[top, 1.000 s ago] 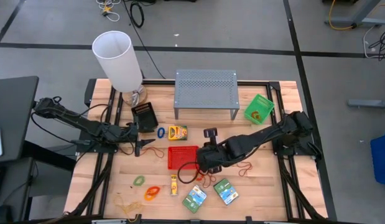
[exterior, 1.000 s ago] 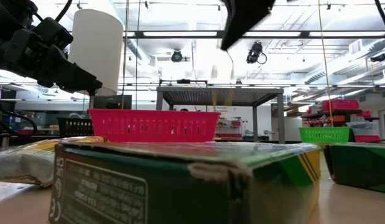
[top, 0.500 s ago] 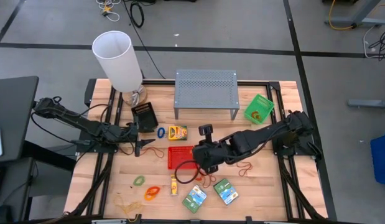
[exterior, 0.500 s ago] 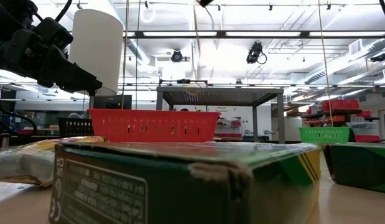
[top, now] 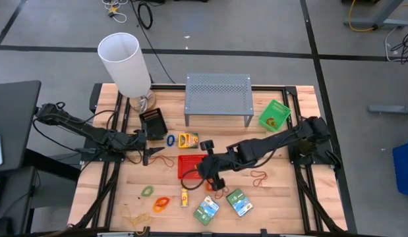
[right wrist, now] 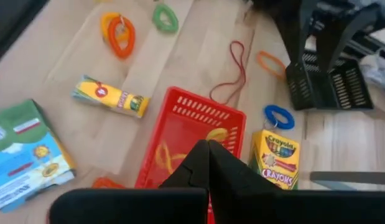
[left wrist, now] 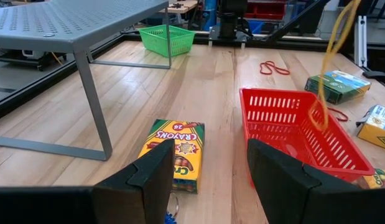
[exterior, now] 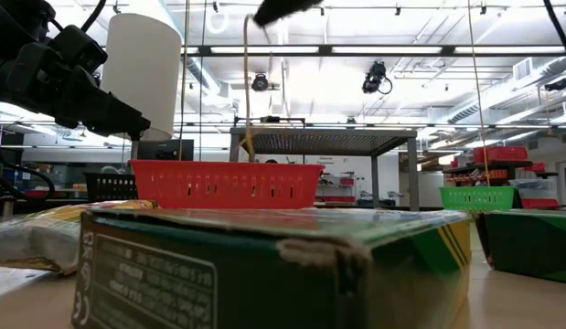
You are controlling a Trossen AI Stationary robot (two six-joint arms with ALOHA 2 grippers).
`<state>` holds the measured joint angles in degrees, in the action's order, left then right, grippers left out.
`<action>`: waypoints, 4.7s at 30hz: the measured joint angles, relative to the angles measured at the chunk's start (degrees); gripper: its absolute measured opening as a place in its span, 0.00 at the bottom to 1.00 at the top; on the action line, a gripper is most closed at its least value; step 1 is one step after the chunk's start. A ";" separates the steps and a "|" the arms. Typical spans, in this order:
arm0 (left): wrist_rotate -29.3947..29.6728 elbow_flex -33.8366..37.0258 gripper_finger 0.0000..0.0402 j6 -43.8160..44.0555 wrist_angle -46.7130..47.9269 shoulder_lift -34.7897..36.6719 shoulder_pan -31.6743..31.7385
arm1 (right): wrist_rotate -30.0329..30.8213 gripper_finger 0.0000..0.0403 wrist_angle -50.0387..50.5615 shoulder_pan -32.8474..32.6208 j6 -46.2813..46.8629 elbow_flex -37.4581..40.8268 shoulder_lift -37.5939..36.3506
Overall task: Pick & Place Office Desk Supplies
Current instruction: Put the yellow rubber band into the red bin, then put the red rubber band into the red bin
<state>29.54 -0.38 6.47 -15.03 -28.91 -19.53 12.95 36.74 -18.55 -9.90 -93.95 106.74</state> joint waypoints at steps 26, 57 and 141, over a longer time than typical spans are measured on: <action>0.01 0.00 0.51 0.08 0.04 -0.02 0.00 | -5.99 0.48 0.76 1.01 8.47 4.10 -0.02; 0.00 0.01 0.51 0.38 0.28 -0.02 0.02 | -12.82 0.50 -10.14 -3.47 32.16 26.32 0.31; 0.17 0.02 0.51 1.39 -0.04 -1.51 0.00 | -4.85 0.19 -2.26 4.39 -2.39 -4.99 14.99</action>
<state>29.71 -0.36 7.86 -15.07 -30.41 -19.53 8.10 34.48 -14.15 -12.29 -98.94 121.73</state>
